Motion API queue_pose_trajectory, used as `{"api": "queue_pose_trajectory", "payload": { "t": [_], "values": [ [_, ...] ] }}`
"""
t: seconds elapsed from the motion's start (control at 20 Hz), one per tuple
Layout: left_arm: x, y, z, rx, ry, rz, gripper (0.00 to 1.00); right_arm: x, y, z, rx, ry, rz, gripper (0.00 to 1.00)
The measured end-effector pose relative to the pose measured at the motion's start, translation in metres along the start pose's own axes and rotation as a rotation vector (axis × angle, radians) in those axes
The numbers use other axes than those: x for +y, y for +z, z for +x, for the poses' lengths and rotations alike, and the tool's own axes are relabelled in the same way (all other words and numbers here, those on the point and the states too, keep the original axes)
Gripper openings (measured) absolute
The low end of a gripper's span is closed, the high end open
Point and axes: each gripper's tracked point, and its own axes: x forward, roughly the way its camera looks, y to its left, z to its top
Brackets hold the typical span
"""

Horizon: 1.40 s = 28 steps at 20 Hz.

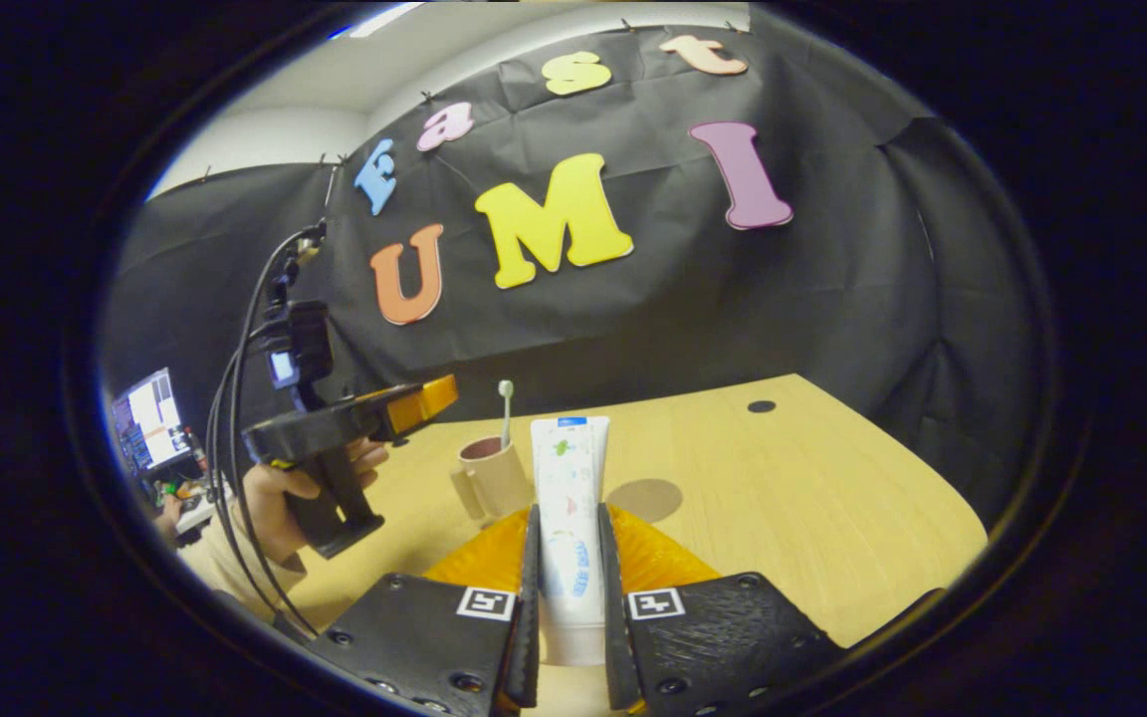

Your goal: Put the toothbrush and toothpaste on the desktop into the cup, then pick up the cup and place it on the coaster on the desktop.

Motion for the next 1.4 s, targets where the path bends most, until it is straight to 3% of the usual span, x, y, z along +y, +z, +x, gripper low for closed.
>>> {"api": "queue_pose_trajectory", "payload": {
  "t": [0.15,0.2,0.25,0.35,0.5,0.65,0.95,1.4],
  "values": [
    [0.028,-0.007,-0.033,0.016,0.038,-0.014,1.00,0.039,0.028,0.036,-0.044,0.037,-0.014,0.27],
    [0.038,-0.011,-0.044,0.022,0.063,-0.018,0.93,0.053,0.038,0.049,-0.062,0.048,-0.012,0.29],
    [0.050,-0.017,-0.056,0.027,0.086,-0.019,1.00,0.066,0.045,0.065,-0.078,0.058,-0.010,0.27],
    [0.066,-0.031,-0.075,0.053,0.110,-0.036,1.00,0.086,0.062,0.099,-0.113,0.068,-0.006,0.27],
    [0.077,-0.053,-0.094,0.096,0.094,-0.081,1.00,0.101,0.067,0.152,-0.104,0.046,-0.013,0.28],
    [0.092,-0.066,-0.106,0.118,0.108,-0.053,0.99,0.119,0.064,0.187,-0.084,0.044,-0.014,0.28],
    [0.091,-0.075,-0.111,0.134,0.061,-0.058,0.99,0.136,0.057,0.224,-0.083,0.040,-0.072,0.29],
    [0.082,-0.071,-0.107,0.115,0.005,-0.053,0.99,0.129,0.051,0.233,-0.070,0.031,-0.064,0.32]
  ]
}}
